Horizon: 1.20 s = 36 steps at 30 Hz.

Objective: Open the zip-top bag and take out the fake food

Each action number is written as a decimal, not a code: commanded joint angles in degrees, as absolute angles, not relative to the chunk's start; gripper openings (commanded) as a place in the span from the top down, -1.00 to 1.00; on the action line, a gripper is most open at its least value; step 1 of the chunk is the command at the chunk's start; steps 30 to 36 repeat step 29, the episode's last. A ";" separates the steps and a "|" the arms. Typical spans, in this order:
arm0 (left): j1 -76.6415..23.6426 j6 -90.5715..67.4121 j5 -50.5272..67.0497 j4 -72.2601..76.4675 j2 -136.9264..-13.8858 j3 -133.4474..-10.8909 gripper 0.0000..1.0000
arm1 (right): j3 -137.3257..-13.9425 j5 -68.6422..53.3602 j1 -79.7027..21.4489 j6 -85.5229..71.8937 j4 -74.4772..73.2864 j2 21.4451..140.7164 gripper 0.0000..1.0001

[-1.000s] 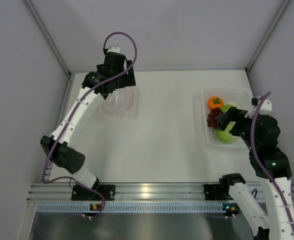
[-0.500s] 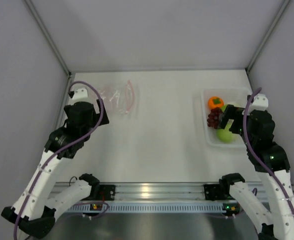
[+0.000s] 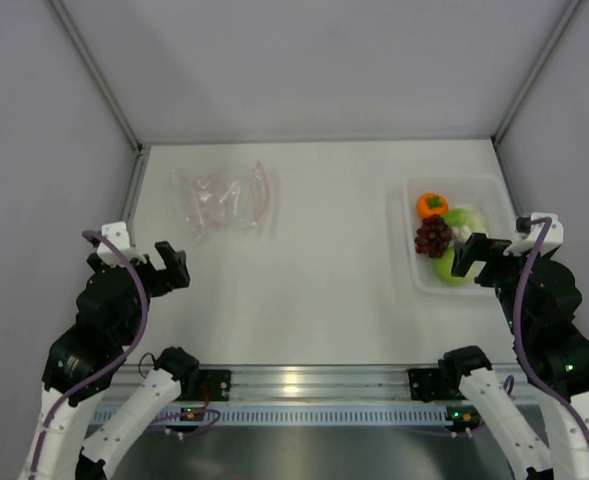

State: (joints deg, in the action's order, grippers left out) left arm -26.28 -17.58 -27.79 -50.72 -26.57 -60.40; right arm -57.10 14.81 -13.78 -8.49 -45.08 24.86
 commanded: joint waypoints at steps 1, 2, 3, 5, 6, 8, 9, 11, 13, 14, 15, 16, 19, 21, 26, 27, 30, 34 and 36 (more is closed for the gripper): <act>-25.93 -16.26 -26.80 -53.26 -25.23 -60.82 -0.97 | -58.01 17.66 -14.59 -6.50 -49.31 23.82 -0.99; -26.01 -16.43 -26.98 -53.78 -24.62 -60.99 -0.96 | -57.92 17.75 -14.68 -6.33 -49.31 23.47 -0.99; -26.02 -16.61 -27.07 -54.05 -24.44 -61.17 -0.96 | -57.75 18.01 -14.76 -6.33 -49.13 22.60 -0.99; -26.01 -16.52 -26.28 -54.40 -23.56 -61.61 -0.96 | -57.04 17.76 -14.94 -6.07 -49.04 21.71 -0.99; -26.02 -16.52 -26.11 -54.58 -23.21 -61.70 -0.96 | -56.87 17.49 -14.85 -5.89 -48.78 20.93 -0.99; -26.02 -16.61 -26.10 -54.58 -22.42 -61.70 -0.96 | -56.51 17.58 -14.94 -5.89 -48.69 20.48 -0.99; -26.02 -16.61 -26.10 -54.58 -22.15 -61.61 -0.96 | -56.51 17.93 -14.94 -5.80 -48.87 20.30 -0.99; -25.93 -17.05 -26.10 -54.49 -21.71 -61.35 -0.96 | -56.60 18.19 -14.94 -5.98 -49.04 20.30 -0.99; -26.02 -17.49 -25.49 -54.32 -21.36 -61.17 -0.97 | -56.51 18.02 -14.85 -6.06 -48.96 20.48 -0.99; -26.02 -17.66 -25.05 -54.32 -21.01 -61.17 -0.96 | -56.51 18.10 -14.94 -6.06 -48.96 20.74 -0.99; -26.02 -17.75 -24.87 -54.32 -20.92 -61.08 -0.96 | -56.51 17.93 -14.94 -6.06 -48.87 20.83 -0.99; -26.02 -17.93 -24.87 -54.32 -20.92 -61.08 -0.96 | -56.43 17.93 -14.85 -5.98 -48.69 20.83 -0.99; -26.02 -18.28 -25.22 -54.32 -20.57 -60.91 -0.96 | -56.16 17.75 -14.85 -5.98 -48.43 20.92 -0.99; -25.93 -18.28 -25.05 -54.32 -20.39 -60.82 -0.96 | -56.16 17.67 -14.85 -6.06 -48.43 21.09 -0.99; -26.02 -18.28 -25.05 -54.32 -20.65 -60.82 -0.96 | -56.34 18.02 -14.85 -6.06 -48.52 21.36 -0.99; -25.93 -18.37 -25.31 -54.32 -20.83 -60.73 -0.96 | -56.34 18.10 -14.94 -6.06 -48.69 21.44 -0.99; -26.02 -18.37 -25.31 -54.23 -21.00 -60.65 -0.96 | -56.34 18.02 -14.94 -6.15 -48.69 21.62 -0.99; -26.02 -18.37 -25.31 -54.23 -21.00 -60.65 -0.96 | -56.34 18.02 -14.94 -6.15 -48.69 21.62 -0.99; -26.02 -18.37 -25.31 -54.23 -21.00 -60.65 -0.96 | -56.34 18.02 -14.94 -6.15 -48.69 21.62 -0.99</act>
